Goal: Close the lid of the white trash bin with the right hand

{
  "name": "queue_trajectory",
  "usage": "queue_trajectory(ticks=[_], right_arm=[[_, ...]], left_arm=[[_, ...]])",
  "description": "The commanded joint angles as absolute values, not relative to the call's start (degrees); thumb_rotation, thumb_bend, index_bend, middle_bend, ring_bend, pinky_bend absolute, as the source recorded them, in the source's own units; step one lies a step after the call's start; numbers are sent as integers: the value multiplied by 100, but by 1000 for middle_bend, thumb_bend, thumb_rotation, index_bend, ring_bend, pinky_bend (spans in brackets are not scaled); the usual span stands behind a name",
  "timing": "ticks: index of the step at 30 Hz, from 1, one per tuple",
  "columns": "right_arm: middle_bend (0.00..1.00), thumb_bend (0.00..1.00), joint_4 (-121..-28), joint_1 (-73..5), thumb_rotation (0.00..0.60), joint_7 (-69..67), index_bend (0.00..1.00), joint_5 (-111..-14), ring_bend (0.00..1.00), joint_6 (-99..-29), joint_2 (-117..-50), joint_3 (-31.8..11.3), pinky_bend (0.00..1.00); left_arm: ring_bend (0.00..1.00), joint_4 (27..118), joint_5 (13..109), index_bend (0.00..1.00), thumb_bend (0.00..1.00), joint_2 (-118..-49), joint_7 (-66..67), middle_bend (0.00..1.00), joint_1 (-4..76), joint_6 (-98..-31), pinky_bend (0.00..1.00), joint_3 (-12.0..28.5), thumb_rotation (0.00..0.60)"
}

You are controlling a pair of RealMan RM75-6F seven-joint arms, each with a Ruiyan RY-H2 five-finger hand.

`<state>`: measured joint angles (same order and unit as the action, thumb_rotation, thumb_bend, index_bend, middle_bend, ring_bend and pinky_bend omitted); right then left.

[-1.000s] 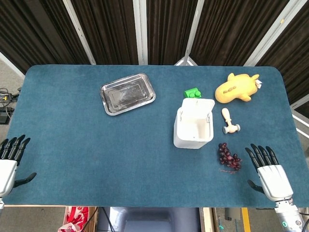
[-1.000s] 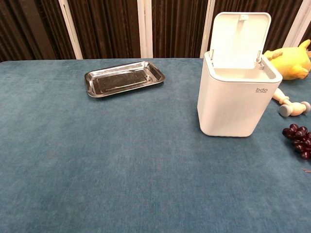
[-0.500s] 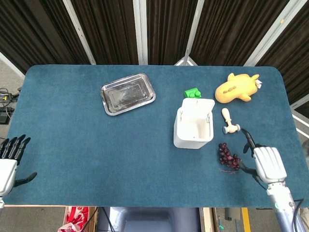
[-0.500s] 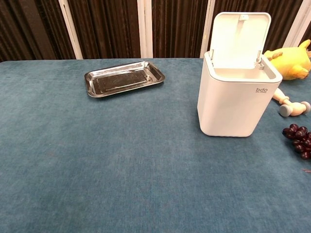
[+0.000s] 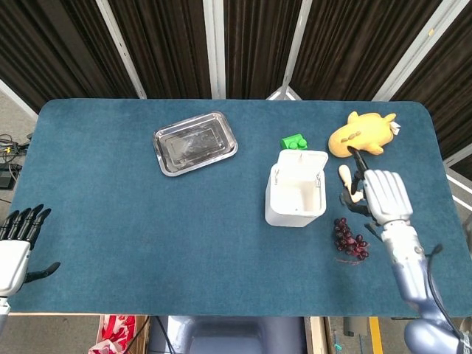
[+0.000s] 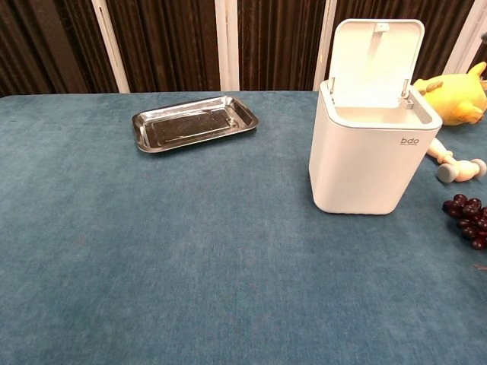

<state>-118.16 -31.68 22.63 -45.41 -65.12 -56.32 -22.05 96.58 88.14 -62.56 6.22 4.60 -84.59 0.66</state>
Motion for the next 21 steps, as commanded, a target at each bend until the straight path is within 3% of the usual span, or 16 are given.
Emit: queue_trajectory(ticks=[1,18,21], right_arm=[[657,485,-11881,-3588,600,2647,0,-3818,712,-6387,-5681,-2406,724],[668,551,-11605,-4566,600,3313,1,-2554,723,-6712,-6318,-2223,724],[673,568,-11640,-4637,600,3368,54,-2472,727,-6787,-6334,-2200,726]], left_arm=[[0,9661,8800,0,0,-6249,608,0,473,-8435,0,69,600],[0,9658,8752,0,0,-6182,434,0,527,-8309,0,51,600],[0,9654,8745,0,0,-6177,410,0,526,-8311,0,51,600]])
